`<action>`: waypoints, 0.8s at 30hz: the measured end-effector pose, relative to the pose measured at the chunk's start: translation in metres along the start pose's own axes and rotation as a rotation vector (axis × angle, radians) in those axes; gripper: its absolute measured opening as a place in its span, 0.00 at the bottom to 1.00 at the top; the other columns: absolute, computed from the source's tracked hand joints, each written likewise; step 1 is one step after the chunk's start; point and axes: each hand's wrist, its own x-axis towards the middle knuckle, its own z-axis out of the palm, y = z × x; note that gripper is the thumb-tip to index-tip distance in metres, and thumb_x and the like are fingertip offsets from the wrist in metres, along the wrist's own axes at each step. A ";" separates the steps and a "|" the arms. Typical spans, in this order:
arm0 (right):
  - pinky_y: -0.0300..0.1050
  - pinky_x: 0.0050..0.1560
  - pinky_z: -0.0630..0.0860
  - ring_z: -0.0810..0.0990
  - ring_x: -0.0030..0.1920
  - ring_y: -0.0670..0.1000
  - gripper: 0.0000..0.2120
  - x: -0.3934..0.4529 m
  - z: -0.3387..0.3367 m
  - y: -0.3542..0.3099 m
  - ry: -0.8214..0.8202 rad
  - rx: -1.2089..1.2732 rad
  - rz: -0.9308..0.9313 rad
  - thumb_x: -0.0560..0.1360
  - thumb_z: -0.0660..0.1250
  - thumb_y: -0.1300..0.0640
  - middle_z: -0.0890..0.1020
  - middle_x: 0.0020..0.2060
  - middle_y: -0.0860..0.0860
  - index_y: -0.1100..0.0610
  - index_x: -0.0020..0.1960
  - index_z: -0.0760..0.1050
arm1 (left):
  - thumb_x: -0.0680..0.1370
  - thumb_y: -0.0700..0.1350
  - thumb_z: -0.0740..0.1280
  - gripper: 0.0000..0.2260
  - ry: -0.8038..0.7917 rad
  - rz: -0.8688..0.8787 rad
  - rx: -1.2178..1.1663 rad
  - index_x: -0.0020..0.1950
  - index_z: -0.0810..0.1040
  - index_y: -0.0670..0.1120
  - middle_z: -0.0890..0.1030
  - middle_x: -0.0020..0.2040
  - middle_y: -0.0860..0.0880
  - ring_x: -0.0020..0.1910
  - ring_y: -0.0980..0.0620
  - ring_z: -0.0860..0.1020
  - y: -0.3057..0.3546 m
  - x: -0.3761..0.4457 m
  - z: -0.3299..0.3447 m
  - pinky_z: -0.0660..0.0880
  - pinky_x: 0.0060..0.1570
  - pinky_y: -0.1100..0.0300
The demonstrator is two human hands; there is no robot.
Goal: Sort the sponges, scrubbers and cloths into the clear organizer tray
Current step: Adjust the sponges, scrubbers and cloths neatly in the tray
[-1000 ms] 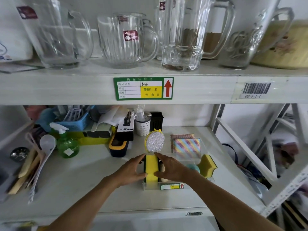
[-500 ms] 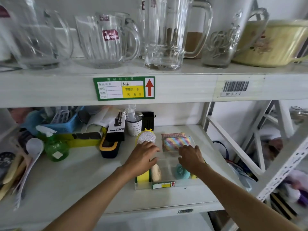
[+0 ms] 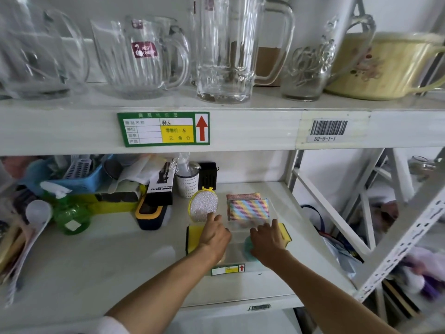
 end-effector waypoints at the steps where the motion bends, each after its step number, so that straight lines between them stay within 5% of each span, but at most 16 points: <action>1: 0.59 0.70 0.58 0.72 0.65 0.59 0.24 0.000 0.000 -0.002 0.007 0.030 0.007 0.78 0.59 0.44 0.77 0.63 0.55 0.56 0.68 0.69 | 0.76 0.49 0.65 0.12 -0.009 0.000 0.008 0.57 0.78 0.47 0.82 0.52 0.49 0.60 0.45 0.71 0.002 0.001 0.001 0.62 0.65 0.47; 6: 0.58 0.71 0.59 0.77 0.61 0.59 0.19 0.000 -0.003 -0.014 0.008 0.163 0.018 0.79 0.58 0.50 0.77 0.62 0.57 0.58 0.68 0.67 | 0.77 0.46 0.64 0.12 0.006 -0.049 -0.088 0.59 0.77 0.46 0.81 0.55 0.45 0.62 0.43 0.71 0.009 0.003 0.005 0.59 0.69 0.42; 11: 0.49 0.54 0.76 0.80 0.55 0.58 0.20 0.000 -0.008 -0.025 0.003 0.375 0.035 0.80 0.60 0.55 0.75 0.59 0.58 0.58 0.71 0.63 | 0.78 0.46 0.60 0.13 0.016 -0.103 -0.101 0.59 0.79 0.46 0.79 0.59 0.42 0.64 0.41 0.69 0.004 0.006 0.010 0.56 0.71 0.38; 18: 0.50 0.51 0.78 0.81 0.54 0.58 0.19 0.000 -0.013 -0.037 0.034 0.557 0.042 0.81 0.57 0.47 0.77 0.56 0.57 0.59 0.63 0.71 | 0.77 0.50 0.61 0.14 0.046 -0.125 -0.115 0.58 0.79 0.46 0.78 0.59 0.42 0.64 0.42 0.69 0.001 0.005 0.021 0.57 0.70 0.39; 24: 0.50 0.51 0.78 0.81 0.52 0.59 0.15 -0.002 -0.014 -0.037 0.053 0.557 0.057 0.80 0.57 0.56 0.78 0.56 0.59 0.61 0.63 0.72 | 0.78 0.51 0.61 0.15 0.105 -0.120 -0.188 0.60 0.77 0.45 0.76 0.60 0.42 0.64 0.41 0.70 -0.001 0.003 0.025 0.58 0.69 0.39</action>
